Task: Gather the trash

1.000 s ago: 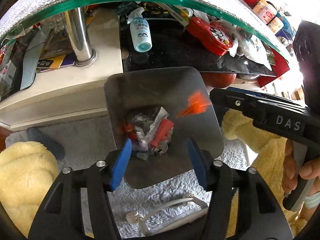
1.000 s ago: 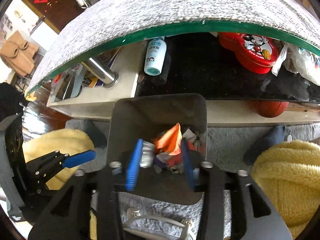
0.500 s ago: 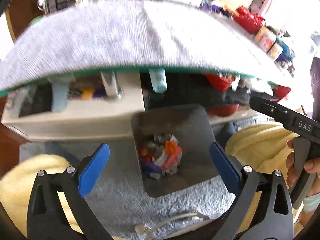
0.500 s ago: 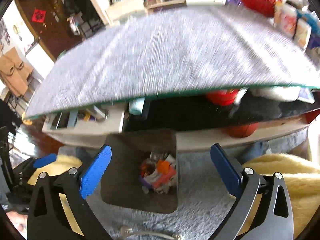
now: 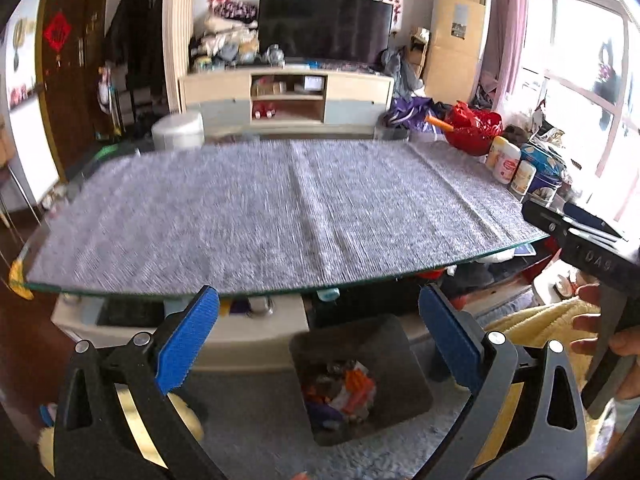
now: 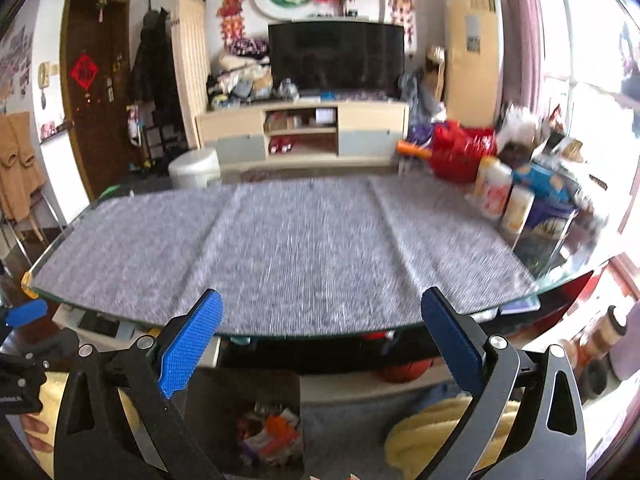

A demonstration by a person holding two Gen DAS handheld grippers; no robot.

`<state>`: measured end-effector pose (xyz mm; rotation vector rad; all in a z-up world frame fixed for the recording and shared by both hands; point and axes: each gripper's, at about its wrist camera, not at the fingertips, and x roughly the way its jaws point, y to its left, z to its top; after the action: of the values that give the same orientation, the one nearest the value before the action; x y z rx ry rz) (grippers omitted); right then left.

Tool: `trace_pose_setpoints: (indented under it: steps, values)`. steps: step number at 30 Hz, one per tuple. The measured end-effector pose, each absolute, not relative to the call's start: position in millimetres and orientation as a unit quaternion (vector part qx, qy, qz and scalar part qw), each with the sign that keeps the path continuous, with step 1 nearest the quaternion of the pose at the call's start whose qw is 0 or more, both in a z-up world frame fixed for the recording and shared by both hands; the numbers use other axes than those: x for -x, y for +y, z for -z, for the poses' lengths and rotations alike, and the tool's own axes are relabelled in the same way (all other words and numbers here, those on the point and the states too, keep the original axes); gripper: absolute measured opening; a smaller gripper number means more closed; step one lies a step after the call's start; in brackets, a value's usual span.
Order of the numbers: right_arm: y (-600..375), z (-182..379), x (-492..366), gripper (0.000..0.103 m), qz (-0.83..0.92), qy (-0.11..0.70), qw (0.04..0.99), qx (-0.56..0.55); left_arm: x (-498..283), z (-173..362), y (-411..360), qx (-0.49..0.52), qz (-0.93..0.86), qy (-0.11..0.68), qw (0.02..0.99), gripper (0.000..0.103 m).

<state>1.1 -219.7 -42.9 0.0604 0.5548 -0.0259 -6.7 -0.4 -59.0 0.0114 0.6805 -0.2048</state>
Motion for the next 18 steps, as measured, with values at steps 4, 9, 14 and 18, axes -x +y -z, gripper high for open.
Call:
trace_pose_setpoints:
  steps: [4, 9, 14, 18]
  values:
    - [-223.0, 30.7, 7.2, 0.100, 0.020, 0.260, 0.965, -0.039, 13.4, 46.6, 1.8, -0.007, 0.094, 0.316, 0.944, 0.095]
    - [-220.0, 26.1, 12.9, 0.100, 0.018, 0.257, 0.966, -0.034, 18.7, 31.1, 5.9, -0.010, 0.076, 0.295, 0.952, 0.095]
    - [-216.9, 20.1, 19.4, 0.100, 0.015, 0.251, 0.967, -0.032, 20.2, 25.5, 8.3, -0.013, 0.068, 0.287, 0.955, 0.095]
    - [-215.7, 16.0, 23.5, 0.100, 0.014, 0.241, 0.970, -0.034, 21.5, 23.9, 9.1, -0.018, 0.062, 0.283, 0.957, 0.095]
